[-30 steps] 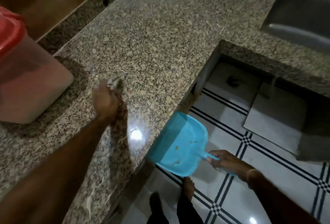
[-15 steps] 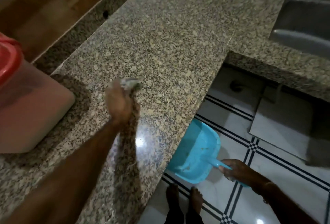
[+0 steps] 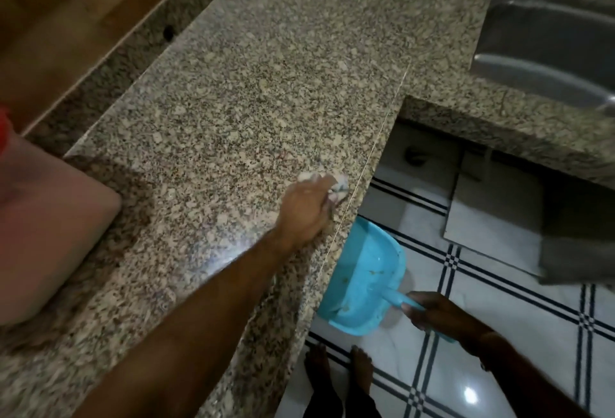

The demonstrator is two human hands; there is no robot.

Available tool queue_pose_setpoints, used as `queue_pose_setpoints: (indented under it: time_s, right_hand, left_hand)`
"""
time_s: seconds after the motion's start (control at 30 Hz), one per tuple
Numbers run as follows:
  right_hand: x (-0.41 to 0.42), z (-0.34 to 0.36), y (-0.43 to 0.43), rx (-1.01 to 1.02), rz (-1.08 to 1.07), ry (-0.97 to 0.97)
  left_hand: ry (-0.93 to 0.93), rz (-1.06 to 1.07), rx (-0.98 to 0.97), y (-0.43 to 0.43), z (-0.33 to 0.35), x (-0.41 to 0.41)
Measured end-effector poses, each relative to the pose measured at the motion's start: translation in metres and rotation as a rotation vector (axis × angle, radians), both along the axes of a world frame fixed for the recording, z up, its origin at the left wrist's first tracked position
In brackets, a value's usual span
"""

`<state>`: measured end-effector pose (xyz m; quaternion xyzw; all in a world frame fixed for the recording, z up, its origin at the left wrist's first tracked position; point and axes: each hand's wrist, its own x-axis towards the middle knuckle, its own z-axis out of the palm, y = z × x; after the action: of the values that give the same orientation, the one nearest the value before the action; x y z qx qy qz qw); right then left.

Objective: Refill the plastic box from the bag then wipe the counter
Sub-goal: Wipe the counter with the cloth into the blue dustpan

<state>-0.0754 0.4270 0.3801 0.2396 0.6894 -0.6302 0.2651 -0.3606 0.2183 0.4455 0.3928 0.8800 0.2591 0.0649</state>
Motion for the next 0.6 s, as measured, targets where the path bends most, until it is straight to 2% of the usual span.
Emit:
queue_pose_setpoints:
  time_s: [0.07,0.2,0.37,0.6]
  right_hand:
    - [0.002,0.003,-0.004,-0.009,-0.001,0.014]
    - [0.013,-0.001,-0.008,0.007,-0.032,0.042]
    - [0.033,-0.002,-0.018,0.024,0.006,0.013]
    - [0.058,0.009,-0.028,0.049,0.042,-0.058]
  left_hand:
    - [-0.049,-0.074,0.036,-0.008,0.003,-0.008]
    - [0.02,0.184,-0.004,-0.014,0.01,-0.063]
    - [0.058,-0.053,-0.065,-0.008,0.005,-0.03]
    - [0.098,-0.192,-0.114,-0.083,0.001,0.061]
